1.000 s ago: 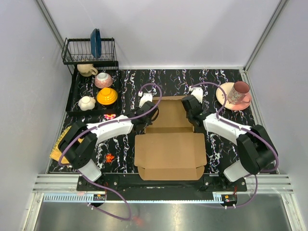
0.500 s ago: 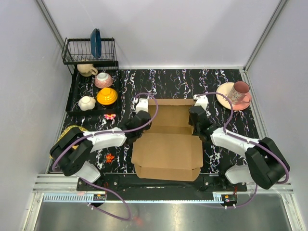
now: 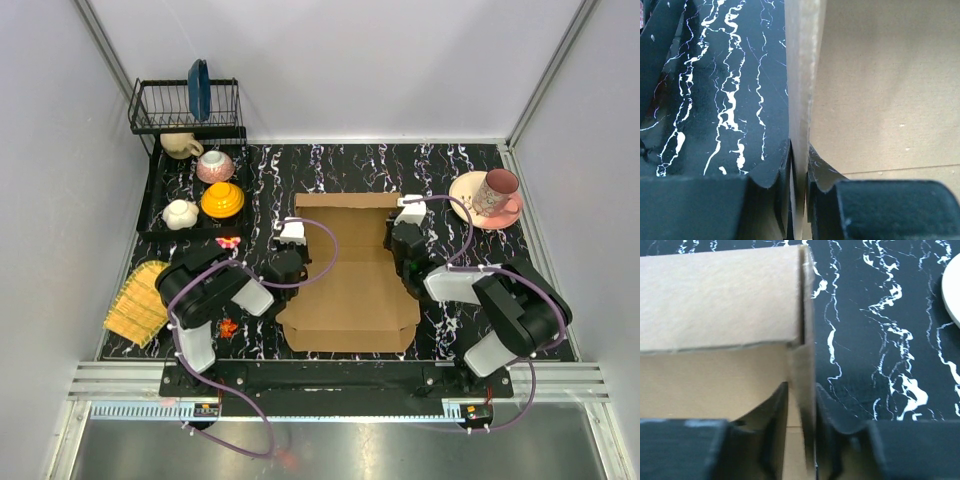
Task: Fold the paper box
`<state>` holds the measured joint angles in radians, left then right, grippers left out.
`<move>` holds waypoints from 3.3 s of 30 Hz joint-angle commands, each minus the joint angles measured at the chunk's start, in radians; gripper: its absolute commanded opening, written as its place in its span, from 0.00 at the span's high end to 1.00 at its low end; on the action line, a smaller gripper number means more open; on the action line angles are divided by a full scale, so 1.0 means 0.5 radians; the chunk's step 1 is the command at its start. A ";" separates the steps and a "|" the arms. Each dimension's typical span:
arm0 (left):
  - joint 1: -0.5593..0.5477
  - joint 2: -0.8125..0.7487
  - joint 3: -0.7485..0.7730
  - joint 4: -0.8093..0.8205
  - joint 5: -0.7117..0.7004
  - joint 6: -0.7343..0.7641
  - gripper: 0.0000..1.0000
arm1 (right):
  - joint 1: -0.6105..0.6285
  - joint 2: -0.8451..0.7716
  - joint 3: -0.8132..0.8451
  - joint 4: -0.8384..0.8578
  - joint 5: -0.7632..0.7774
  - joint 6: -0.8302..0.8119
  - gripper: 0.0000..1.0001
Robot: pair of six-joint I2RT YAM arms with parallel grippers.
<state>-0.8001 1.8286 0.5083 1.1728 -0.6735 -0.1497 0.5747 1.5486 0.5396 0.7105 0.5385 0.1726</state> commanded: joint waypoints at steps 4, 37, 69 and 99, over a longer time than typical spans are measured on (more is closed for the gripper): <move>-0.050 0.024 -0.020 0.986 -0.009 -0.149 0.83 | 0.035 -0.111 -0.017 0.000 -0.202 0.216 0.39; -0.225 -0.043 0.033 0.971 -0.521 0.468 0.83 | -0.198 -0.953 0.151 -0.802 -0.491 0.842 0.00; -0.225 0.055 0.195 0.934 -0.405 0.573 0.89 | -0.401 -0.701 0.151 -0.645 -0.734 0.759 0.02; -0.504 -1.426 0.234 -1.538 -0.448 -0.243 0.32 | -0.407 -0.698 -0.012 -0.590 -0.749 0.707 0.04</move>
<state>-1.0630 1.2522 0.4862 0.9089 -0.9081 -0.0502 0.3779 1.2106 0.5579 0.4503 0.1455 0.5564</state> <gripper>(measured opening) 0.666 0.960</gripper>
